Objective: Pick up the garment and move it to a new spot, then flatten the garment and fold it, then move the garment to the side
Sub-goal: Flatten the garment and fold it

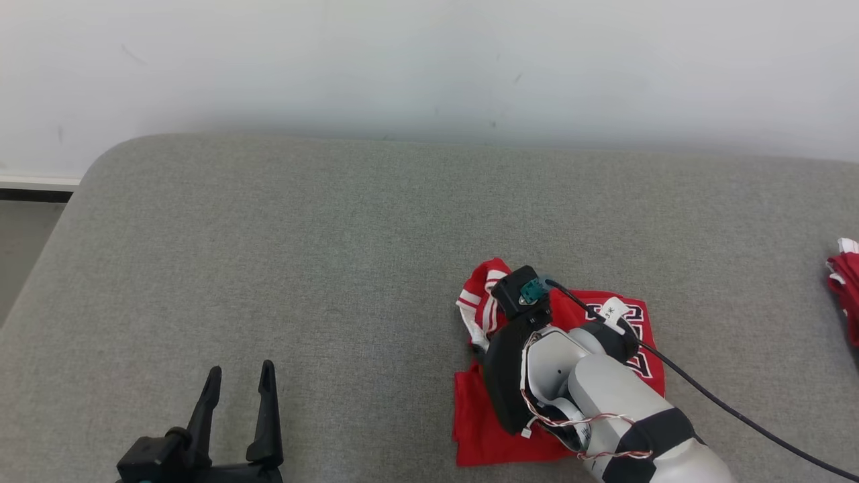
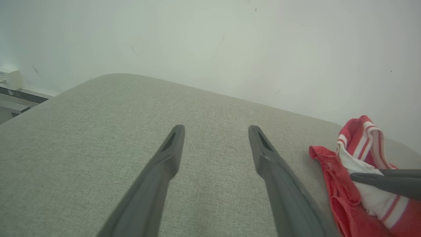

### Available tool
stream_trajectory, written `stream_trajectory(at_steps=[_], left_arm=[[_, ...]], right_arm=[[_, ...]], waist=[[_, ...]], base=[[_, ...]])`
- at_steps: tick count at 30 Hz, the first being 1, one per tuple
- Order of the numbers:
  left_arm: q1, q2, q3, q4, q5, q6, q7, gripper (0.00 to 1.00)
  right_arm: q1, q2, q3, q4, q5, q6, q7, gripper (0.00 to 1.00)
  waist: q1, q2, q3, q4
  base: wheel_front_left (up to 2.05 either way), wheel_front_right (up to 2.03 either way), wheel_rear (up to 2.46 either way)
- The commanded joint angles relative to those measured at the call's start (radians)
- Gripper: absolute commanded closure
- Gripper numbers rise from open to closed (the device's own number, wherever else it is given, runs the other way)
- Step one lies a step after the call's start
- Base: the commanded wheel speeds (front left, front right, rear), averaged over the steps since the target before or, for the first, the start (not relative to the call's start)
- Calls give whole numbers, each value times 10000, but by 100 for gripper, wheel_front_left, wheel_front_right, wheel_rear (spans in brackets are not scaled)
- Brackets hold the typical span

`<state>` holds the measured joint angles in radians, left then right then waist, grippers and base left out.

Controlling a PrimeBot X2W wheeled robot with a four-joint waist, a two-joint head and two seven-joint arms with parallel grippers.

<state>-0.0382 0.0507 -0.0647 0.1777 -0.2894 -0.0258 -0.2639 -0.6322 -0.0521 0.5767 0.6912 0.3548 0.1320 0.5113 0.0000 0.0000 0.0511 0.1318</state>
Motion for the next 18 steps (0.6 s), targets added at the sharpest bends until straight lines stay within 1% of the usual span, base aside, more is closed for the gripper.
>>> stream_trajectory(at_steps=[1, 6, 9, 12, 13, 16, 17, 18], left_arm=[[1, -3, 0, 29, -7, 2, 0, 0], [0, -2, 51, 80, -6, -72, 0, 0], [44, -2, 169, 86, 30, -72, 1, 0], [69, -3, 319, 70, 73, -88, 0, 0], [88, -2, 390, 54, 95, -76, 1, 0], [146, -2, 464, 25, 122, -67, 0, 0], [146, -2, 464, 25, 122, -67, 0, 0], [176, -2, 497, 16, 131, -66, 0, 0]], right_arm=[[-127, 27, 88, 24, 216, -29, -179, 0], [-344, 24, 266, -230, 1728, -29, -956, 0], [-705, 20, 65, -483, 2513, -29, -1846, 0], [-954, 11, -311, -445, 2502, -29, -2693, 0], [-1090, 11, -716, -305, 2228, -29, -3177, 0], [-1022, -136, -1462, -99, 1440, -29, -3947, 0], [-1022, -136, -1462, -99, 1440, -29, -3947, 0], [-887, -266, -1728, -57, 1165, -29, -4210, 0]], waist=[[0, 0, -13, 25], [0, 0, -71, 32], [0, 0, -109, -51], [0, 0, -152, -189], [0, 0, -209, -301], [0, 0, -332, -466], [0, 0, -332, -466], [0, 0, -391, -536]], base=[[0, 0, 0], [0, 0, 0], [0, 0, 0], [0, 0, 0], [0, 0, 0], [0, 0, 0], [0, 0, 0], [0, 0, 0]])
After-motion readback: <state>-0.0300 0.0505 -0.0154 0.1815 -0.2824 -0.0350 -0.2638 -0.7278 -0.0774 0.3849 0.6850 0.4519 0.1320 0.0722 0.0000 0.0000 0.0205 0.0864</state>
